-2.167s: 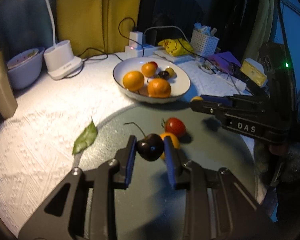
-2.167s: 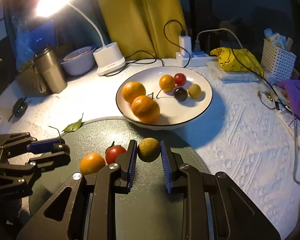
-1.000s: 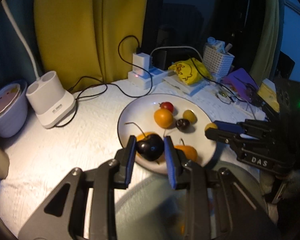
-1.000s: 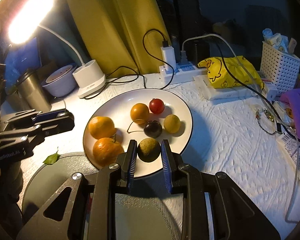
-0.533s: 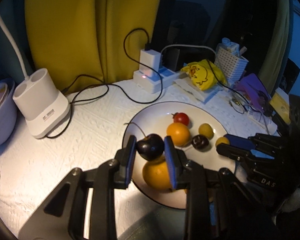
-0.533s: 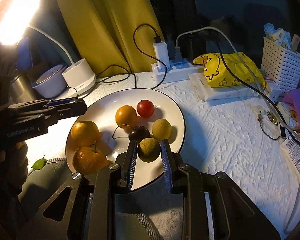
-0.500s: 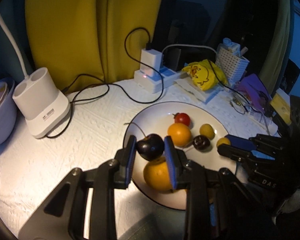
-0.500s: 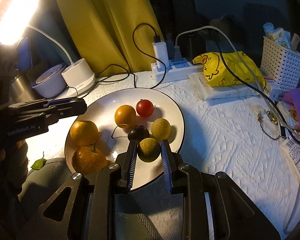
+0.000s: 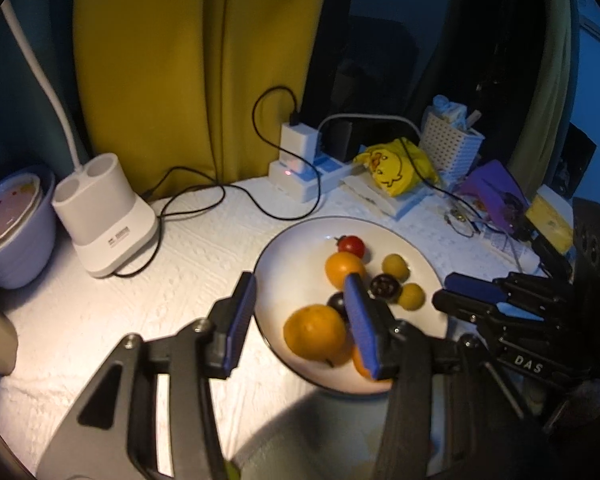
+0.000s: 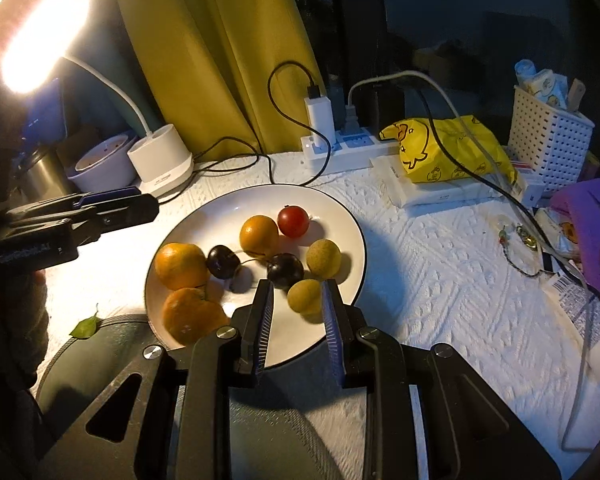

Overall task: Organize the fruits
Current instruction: 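Carry the yellow fruit into the plate with the right tool while the left tool drops its cherry there, then grasp a red tomato with the right tool while the left tool grasps an orange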

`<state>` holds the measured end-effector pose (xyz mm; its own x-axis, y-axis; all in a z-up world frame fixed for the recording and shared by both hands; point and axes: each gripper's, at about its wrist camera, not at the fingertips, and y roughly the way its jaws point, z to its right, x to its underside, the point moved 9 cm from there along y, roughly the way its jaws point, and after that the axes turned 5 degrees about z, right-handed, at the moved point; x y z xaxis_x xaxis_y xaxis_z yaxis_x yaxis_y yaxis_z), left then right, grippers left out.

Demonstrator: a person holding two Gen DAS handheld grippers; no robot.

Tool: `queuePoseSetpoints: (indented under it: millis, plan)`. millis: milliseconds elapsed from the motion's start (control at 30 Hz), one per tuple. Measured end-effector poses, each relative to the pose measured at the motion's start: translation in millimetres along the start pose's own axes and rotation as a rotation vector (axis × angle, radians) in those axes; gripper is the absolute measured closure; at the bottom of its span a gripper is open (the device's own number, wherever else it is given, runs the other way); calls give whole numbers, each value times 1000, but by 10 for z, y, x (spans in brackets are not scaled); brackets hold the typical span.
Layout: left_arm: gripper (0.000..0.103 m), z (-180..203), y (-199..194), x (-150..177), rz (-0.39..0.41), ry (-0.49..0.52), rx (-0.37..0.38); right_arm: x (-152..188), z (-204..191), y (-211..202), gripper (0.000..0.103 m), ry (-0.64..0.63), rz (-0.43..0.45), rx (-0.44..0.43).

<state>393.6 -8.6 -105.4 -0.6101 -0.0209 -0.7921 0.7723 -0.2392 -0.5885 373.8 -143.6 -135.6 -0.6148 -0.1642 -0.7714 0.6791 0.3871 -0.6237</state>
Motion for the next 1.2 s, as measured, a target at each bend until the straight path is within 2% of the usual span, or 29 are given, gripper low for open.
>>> queuePoseSetpoints:
  millis: [233, 300, 567, 767, 1200]
  plan:
    - [53, 95, -331, 80, 23, 2, 12, 50, -132, -237, 76, -6, 13, 4]
    - [44, 131, -430, 103, 33, 2, 18, 59, -171, -332, 76, -9, 21, 7]
    - [43, 324, -714, 336, 39, 10, 42, 142, -319, -597, 76, -30, 32, 16]
    - [43, 408, -802, 590, 13, -6, 51, 288, -371, -729, 76, -36, 17, 28]
    - [43, 539, -645, 1194, -116, -39, 69, 632, -453, -898, 76, -16, -19, 25]
